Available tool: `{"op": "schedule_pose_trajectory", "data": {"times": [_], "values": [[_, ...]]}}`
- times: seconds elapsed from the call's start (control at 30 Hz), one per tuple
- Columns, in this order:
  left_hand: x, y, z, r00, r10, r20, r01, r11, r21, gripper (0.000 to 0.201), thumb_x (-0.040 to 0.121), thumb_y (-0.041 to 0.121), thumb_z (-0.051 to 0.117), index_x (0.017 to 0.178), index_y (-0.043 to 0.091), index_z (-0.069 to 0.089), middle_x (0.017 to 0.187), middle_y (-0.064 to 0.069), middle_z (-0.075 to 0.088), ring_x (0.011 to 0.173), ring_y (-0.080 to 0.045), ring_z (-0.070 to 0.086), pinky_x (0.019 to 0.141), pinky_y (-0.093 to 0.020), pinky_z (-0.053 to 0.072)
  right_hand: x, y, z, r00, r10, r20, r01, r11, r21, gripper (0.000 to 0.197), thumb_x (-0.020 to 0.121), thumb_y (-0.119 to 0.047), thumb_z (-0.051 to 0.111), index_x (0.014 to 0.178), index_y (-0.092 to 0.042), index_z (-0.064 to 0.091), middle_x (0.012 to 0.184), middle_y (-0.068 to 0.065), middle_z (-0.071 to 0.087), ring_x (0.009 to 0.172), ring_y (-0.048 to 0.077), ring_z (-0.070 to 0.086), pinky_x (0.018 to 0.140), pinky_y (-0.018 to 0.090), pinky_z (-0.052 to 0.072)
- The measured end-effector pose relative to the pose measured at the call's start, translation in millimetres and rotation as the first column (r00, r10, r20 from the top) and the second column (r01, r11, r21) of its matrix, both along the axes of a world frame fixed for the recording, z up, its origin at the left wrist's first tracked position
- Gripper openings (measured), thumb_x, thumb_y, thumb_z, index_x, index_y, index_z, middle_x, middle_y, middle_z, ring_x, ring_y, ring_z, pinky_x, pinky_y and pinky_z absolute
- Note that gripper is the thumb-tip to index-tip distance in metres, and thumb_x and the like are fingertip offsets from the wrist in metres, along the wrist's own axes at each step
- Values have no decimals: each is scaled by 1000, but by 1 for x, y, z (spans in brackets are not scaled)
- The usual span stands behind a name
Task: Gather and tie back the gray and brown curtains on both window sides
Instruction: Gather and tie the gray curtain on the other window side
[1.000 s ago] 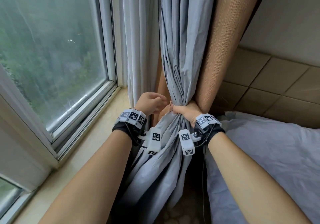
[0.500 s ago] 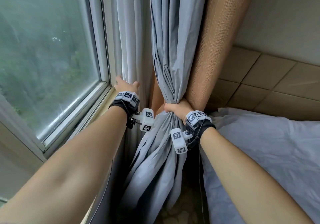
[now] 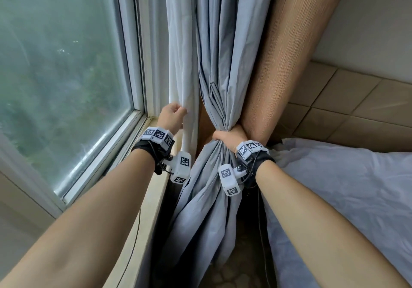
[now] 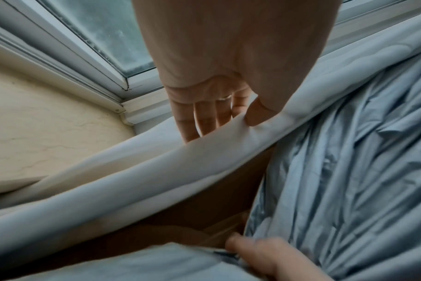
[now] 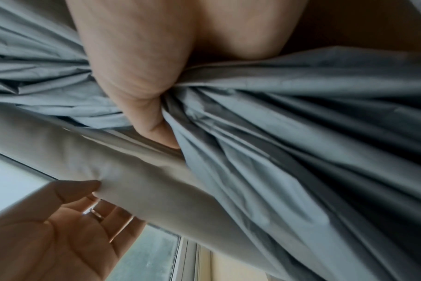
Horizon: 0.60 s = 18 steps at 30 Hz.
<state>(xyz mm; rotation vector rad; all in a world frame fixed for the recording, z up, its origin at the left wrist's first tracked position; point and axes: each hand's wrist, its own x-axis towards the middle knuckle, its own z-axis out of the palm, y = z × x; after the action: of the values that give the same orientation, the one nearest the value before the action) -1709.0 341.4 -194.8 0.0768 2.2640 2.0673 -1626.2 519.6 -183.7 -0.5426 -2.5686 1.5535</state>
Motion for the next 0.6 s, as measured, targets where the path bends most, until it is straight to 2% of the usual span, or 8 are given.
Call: {"op": "schedule_pose_trajectory", "data": {"times": [0.07,0.13,0.23,0.27,0.37,0.43,0.5,0.6], "values": [[7,-6,1,999,-41,0,41,999,31,12,82,21,53,71,17,50,83,-15,58,81,-39,63,78,-49,56,-3,-7,0,1000,-7,-14,7,1000,-15,25,77,-16,75,99,-12,65,79,-9,61,74,10,58,60,16,42],[15,-10,2,997,-74,-11,75,997,34,16,85,17,50,69,18,48,78,-10,54,78,-30,58,72,-44,51,-5,-13,-1,1000,17,-12,-17,999,-38,32,74,-22,81,100,-15,65,82,-10,62,76,8,60,70,19,47],[25,-11,4,989,-144,-40,144,989,6,24,88,12,51,66,18,43,69,-3,45,68,-20,47,68,-38,42,-8,-23,-6,990,138,-20,-140,981,-134,55,55,-35,92,102,-18,68,97,-5,73,94,12,70,92,32,54],[27,-10,4,985,-166,-51,165,986,-13,26,89,10,51,66,18,42,67,-1,43,65,-18,43,67,-36,39,-9,-26,-6,983,186,-16,-186,969,-162,61,50,-36,93,104,-19,68,101,-3,75,98,14,70,96,36,53],[32,-11,8,966,-255,-42,253,967,-38,25,87,9,50,64,19,43,66,0,41,66,-17,39,70,-36,37,-11,-29,-9,968,251,-3,-244,940,-239,65,47,-34,95,105,-17,70,102,0,76,99,17,72,97,41,53],[35,-12,11,949,-316,-14,316,949,-10,24,86,8,49,64,18,46,66,0,43,67,-17,40,72,-35,37,-14,-26,-12,981,194,-8,-191,953,-234,69,42,-36,96,103,-14,71,99,1,77,95,19,73,94,42,55],[38,-11,11,936,-352,25,351,936,17,22,86,7,48,66,16,51,68,-1,46,66,-15,42,70,-32,37,-16,-22,-13,996,90,-14,-91,982,-165,67,41,-36,93,100,-13,71,98,2,76,93,20,72,92,39,56],[36,-5,7,950,-308,47,308,951,16,13,85,6,48,84,6,62,81,-12,55,76,-21,51,72,-34,44,-15,-14,-10,1000,-29,-13,28,996,-80,45,63,-24,81,104,-8,70,101,4,72,94,21,68,87,29,53]]}}
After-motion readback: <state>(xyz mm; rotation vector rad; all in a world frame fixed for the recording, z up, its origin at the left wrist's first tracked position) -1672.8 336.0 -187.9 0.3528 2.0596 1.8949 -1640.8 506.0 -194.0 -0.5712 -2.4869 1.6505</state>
